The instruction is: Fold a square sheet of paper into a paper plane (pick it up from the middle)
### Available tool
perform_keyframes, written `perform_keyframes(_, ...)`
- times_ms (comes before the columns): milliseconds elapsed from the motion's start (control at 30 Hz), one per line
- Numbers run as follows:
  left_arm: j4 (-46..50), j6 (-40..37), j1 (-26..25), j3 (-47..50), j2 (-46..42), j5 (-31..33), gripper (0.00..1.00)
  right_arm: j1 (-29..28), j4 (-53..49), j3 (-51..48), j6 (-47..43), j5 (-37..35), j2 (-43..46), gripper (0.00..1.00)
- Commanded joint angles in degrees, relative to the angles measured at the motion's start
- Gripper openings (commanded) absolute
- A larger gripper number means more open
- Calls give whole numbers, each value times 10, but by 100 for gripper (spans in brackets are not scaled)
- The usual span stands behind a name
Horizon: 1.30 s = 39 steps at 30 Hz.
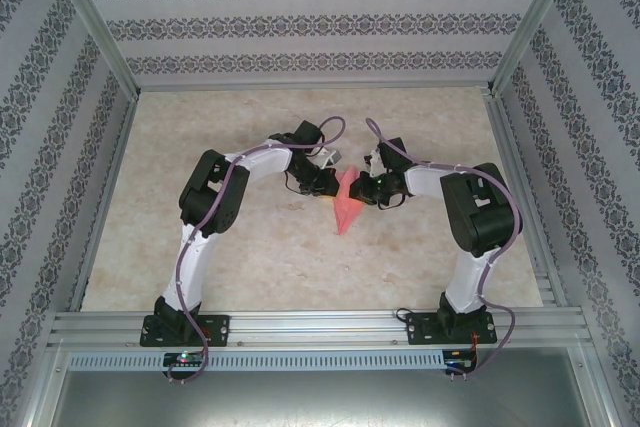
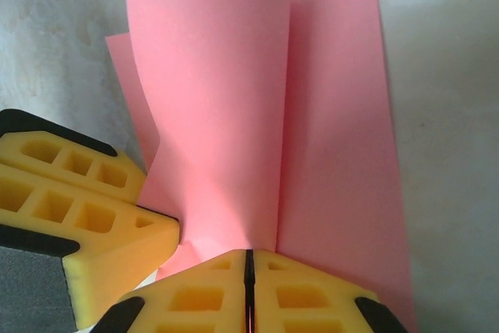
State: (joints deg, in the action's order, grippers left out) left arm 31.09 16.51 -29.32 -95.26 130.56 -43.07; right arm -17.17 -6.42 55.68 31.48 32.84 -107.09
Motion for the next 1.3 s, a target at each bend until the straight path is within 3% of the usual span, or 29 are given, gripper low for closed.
perform_keyframes(0, 22, 3, -7, 3, -35, -15, 9, -8, 0, -5, -5, 2, 23, 11)
perform_keyframes(233, 32, -1, -7, 6, -75, -27, 10, -4, 6, -20, 3, 14, 63, 14)
perform_keyframes(433, 44, -8, -10, 18, -84, -21, 10, -1, -31, -32, -8, -17, 77, 16)
perform_keyframes(967, 104, -32, -19, 30, -108, 118, 10, -10, 28, -36, 9, 12, 28, 15)
perform_keyframes(1267, 72, -29, -20, 25, -84, 70, 11, -19, 61, -42, 27, 31, 35, 15)
